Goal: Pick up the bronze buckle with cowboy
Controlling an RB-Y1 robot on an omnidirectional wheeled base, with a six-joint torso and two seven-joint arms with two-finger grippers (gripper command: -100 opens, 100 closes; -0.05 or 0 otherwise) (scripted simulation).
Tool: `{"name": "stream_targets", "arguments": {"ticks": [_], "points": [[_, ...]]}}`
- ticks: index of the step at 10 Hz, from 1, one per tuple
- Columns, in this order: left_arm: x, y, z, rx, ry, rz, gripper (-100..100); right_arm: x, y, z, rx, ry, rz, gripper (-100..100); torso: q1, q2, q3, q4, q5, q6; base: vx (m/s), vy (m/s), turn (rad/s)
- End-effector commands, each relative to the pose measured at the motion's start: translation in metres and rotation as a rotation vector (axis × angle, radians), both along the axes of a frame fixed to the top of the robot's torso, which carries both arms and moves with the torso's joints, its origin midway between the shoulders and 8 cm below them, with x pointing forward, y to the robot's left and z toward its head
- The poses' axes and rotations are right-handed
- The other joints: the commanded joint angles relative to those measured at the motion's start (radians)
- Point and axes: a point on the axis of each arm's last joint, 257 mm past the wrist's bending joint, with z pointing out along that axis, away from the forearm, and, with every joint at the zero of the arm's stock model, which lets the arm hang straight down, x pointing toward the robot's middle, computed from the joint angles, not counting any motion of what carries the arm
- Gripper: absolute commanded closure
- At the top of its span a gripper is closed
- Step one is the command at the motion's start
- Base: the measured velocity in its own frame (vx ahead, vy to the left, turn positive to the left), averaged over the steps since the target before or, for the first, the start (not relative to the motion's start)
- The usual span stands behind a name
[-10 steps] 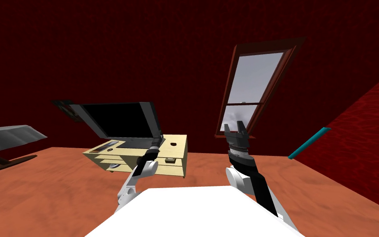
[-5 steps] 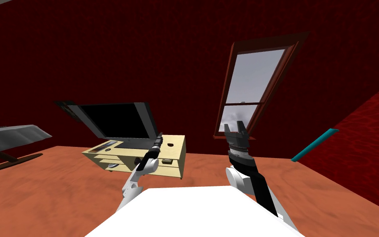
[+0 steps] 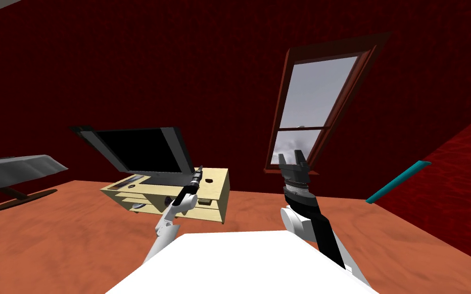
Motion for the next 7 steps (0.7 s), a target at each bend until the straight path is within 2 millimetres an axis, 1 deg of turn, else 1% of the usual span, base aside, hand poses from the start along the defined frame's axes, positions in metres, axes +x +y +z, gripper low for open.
{"name": "stream_targets", "arguments": {"ticks": [1,2,3,4,5,6,7], "points": [[0.000,0.004,-0.018,0.001,0.057,0.007,-100,0.000,0.000,0.000,0.000,0.000,0.000,0,0.000,0.000,0.000,0.000,0.000,0.000,0.037,-0.079,0.020],[0.004,0.015,-0.034,0.014,0.112,0.022,-100,0.000,0.000,0.000,0.000,0.000,0.000,0,0.000,0.000,0.000,0.000,0.000,0.000,0.078,-0.107,0.028],[0.003,0.015,-0.042,0.008,0.140,0.021,-100,0.000,0.000,0.000,0.000,0.000,0.000,0,-0.002,-0.003,-0.002,-0.001,0.000,0.000,0.075,-0.087,0.025],[0.005,0.027,-0.057,0.022,0.192,0.038,-100,0.000,0.000,0.000,0.000,0.000,0.000,0,-0.001,-0.003,-0.002,-0.001,-0.001,0.000,0.092,-0.082,0.034],[0.004,0.027,-0.064,0.016,0.218,0.037,-100,0.000,0.000,0.000,0.000,0.000,0.000,0,-0.001,-0.004,-0.002,-0.001,0.000,0.000,0.080,-0.071,0.017],[0.004,0.026,-0.066,0.014,0.227,0.036,-100,0.000,0.000,0.000,0.000,0.000,0.000,0,0.000,-0.004,-0.002,-0.001,0.000,0.000,0.029,-0.034,-0.002],[0.004,0.039,-0.084,0.025,0.289,0.053,-100,0.000,0.000,0.000,0.000,0.000,0.000,0,0.002,-0.001,-0.001,0.000,0.000,0.000,0.052,-0.064,0.017]]}}
